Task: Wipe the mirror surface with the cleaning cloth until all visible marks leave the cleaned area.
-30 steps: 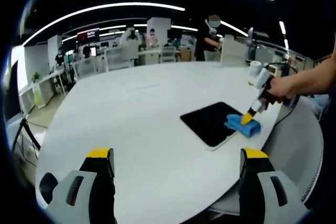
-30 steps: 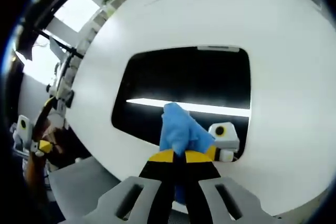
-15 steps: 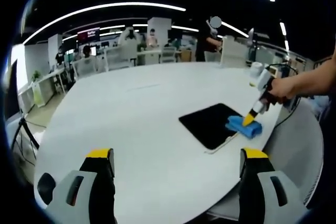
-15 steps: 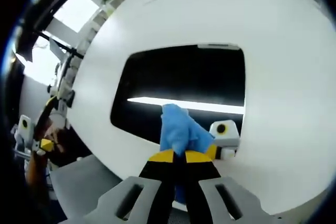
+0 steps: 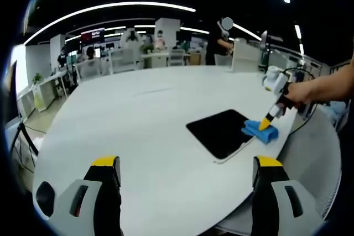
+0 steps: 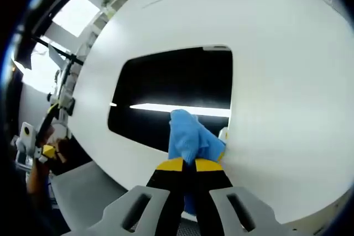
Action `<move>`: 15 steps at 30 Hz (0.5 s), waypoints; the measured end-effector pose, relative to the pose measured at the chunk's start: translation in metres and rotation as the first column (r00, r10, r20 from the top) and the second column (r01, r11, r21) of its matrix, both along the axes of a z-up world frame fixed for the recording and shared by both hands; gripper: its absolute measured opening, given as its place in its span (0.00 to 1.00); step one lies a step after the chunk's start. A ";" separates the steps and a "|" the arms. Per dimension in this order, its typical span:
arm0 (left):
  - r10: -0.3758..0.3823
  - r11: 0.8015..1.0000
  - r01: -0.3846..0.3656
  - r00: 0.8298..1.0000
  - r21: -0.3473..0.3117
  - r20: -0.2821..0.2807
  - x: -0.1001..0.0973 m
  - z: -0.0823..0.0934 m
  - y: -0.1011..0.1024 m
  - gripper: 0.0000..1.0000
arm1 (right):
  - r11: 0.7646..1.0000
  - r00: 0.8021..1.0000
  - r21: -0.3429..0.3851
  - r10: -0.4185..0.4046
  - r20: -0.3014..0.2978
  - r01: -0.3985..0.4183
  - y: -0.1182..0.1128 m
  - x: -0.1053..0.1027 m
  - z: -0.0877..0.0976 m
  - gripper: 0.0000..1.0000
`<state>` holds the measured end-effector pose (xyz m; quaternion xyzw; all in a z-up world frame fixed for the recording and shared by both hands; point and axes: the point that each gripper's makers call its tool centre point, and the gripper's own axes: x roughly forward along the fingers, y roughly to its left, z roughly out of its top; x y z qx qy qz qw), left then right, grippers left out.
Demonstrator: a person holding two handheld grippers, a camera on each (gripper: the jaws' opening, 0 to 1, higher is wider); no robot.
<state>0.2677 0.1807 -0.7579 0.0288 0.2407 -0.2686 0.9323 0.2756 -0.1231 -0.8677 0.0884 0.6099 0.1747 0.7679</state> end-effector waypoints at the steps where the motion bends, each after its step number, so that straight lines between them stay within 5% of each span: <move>1: 0.000 1.000 0.000 1.000 0.001 0.000 0.000 0.000 0.000 0.99 | 1.000 1.000 -0.005 -0.003 0.001 0.003 -0.003 0.000 0.000 0.00; 15: 0.008 1.000 -0.008 1.000 -0.008 0.000 0.000 0.001 0.005 1.00 | 0.999 1.000 -0.032 -0.016 0.003 0.016 -0.026 0.008 -0.004 0.00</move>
